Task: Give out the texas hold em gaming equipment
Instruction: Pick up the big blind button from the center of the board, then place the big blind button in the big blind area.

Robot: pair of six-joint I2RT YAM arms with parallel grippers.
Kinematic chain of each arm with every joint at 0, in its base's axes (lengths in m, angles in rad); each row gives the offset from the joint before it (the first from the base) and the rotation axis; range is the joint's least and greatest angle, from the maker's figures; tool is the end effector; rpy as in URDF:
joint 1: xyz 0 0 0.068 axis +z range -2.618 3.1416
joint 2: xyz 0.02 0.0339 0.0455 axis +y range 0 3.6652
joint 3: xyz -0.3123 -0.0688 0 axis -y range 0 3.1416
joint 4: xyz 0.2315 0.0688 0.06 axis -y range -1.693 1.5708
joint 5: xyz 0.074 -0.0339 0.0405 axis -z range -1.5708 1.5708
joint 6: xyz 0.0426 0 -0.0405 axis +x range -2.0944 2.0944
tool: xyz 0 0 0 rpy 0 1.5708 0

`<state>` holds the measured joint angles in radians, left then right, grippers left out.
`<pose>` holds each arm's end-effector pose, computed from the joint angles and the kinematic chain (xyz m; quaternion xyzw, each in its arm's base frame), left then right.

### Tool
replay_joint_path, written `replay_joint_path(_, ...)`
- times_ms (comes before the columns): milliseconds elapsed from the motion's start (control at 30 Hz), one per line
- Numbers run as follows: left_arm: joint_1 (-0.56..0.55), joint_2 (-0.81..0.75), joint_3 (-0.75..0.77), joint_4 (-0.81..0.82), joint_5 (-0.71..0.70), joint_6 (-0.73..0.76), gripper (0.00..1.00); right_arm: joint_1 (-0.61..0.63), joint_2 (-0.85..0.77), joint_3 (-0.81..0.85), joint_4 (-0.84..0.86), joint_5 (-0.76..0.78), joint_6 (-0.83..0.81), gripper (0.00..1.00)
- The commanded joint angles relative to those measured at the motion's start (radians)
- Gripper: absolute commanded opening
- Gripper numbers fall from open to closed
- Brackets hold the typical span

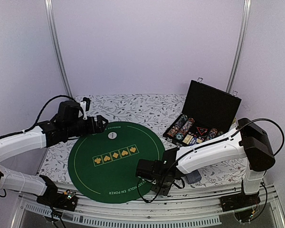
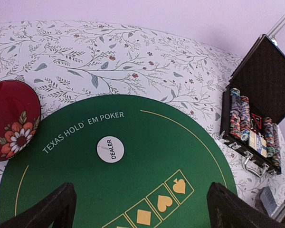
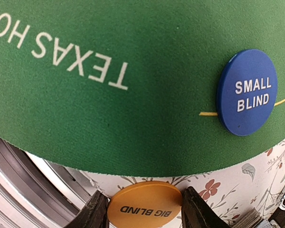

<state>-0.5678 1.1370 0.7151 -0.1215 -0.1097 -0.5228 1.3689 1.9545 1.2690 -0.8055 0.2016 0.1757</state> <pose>0.1914 -0.1166 0.2967 -0.0074 0.8700 -0.2137 0.4443 0.0812 0.3542 0.1876 -0.5552 0.8247 -0.0443 0.0986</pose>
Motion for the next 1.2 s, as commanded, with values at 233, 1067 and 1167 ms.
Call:
replay_joint_path(233, 0.008, -0.025, -0.005, -0.006, 0.000, 0.021, 0.98, 0.010, -0.042, -0.010, -0.067, -0.079, 0.017, 0.36)
replay_joint_path(1067, 0.078, -0.083, 0.007, -0.088, 0.001, 0.033, 0.98, 0.010, 0.329, 0.654, 0.193, -0.164, -0.293, 0.34)
replay_joint_path(1167, 0.093, -0.090, 0.007, -0.102, 0.001, 0.038, 0.98, 0.009, 0.445, 0.775, 0.199, -0.175, -0.321, 0.34)
